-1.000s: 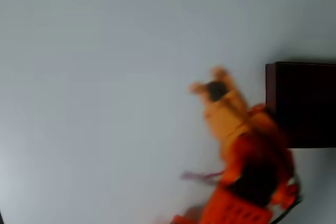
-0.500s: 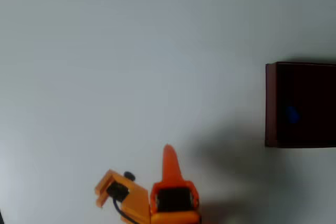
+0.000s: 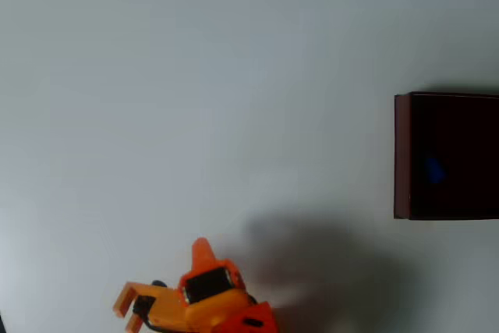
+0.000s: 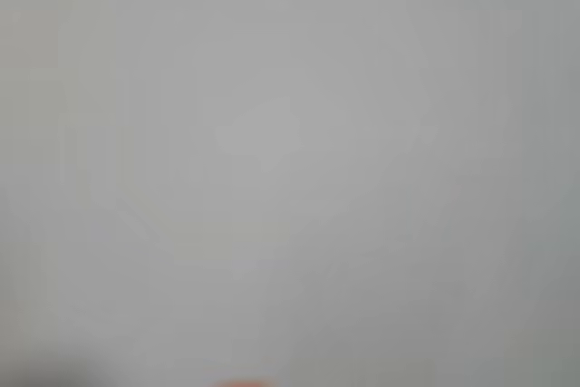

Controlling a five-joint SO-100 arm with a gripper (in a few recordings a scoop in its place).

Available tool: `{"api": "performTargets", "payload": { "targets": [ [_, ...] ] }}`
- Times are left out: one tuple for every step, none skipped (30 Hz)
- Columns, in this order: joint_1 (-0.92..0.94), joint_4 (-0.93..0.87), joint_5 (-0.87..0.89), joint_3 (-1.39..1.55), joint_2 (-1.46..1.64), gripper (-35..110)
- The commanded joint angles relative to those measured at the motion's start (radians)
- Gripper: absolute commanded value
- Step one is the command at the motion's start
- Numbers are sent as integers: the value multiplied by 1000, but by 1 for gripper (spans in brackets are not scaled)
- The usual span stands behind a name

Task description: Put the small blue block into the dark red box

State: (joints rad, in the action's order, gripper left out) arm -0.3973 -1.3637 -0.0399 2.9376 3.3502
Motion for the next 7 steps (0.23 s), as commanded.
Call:
{"api": "performTargets", "payload": {
  "targets": [
    [-21, 17, -14, 67, 5, 0],
    [-18, 17, -12, 67, 5, 0],
    [-12, 17, -12, 64, 3, 0],
    [-12, 15, -12, 61, 3, 0],
    [-11, 15, -15, 61, 3, 0],
    [-14, 15, -15, 66, 3, 0],
    [-9, 17, -17, 66, 3, 0]
  ]
}}
